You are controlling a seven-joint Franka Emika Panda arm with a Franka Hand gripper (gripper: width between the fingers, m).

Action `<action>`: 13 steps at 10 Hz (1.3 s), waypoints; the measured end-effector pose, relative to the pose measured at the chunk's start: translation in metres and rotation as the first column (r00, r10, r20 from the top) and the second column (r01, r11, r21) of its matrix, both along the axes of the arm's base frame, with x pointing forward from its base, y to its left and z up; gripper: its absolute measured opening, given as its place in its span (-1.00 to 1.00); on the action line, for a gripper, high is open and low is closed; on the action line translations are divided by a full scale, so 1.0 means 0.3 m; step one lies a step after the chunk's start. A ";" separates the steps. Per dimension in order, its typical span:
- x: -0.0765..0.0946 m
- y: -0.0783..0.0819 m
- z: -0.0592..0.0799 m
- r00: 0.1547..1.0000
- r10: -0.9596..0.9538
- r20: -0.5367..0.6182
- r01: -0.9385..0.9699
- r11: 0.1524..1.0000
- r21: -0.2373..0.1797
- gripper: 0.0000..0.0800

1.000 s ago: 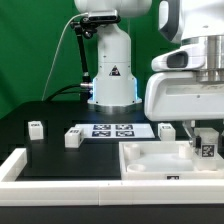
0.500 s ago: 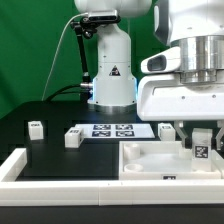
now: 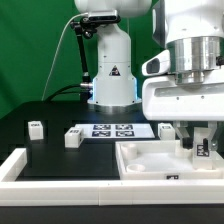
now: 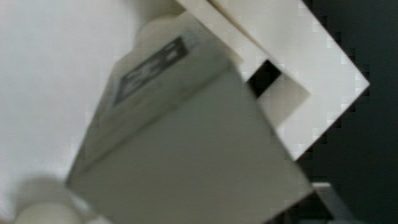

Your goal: Assemble one leg

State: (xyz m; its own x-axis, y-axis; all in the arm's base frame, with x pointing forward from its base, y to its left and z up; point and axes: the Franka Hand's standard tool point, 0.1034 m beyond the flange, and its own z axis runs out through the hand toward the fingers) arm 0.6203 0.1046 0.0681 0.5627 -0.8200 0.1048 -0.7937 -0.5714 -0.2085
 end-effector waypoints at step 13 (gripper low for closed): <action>-0.001 0.001 -0.001 1.000 -0.012 -0.001 0.012 1.000 0.005 0.62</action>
Offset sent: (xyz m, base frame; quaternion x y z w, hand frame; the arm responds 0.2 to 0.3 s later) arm 0.0000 0.0000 0.0000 0.0000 0.0000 0.0000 1.0000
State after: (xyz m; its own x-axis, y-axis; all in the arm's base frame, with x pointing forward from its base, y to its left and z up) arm 0.6202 0.1048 0.0678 0.5532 -0.8269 0.1006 -0.8005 -0.5612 -0.2105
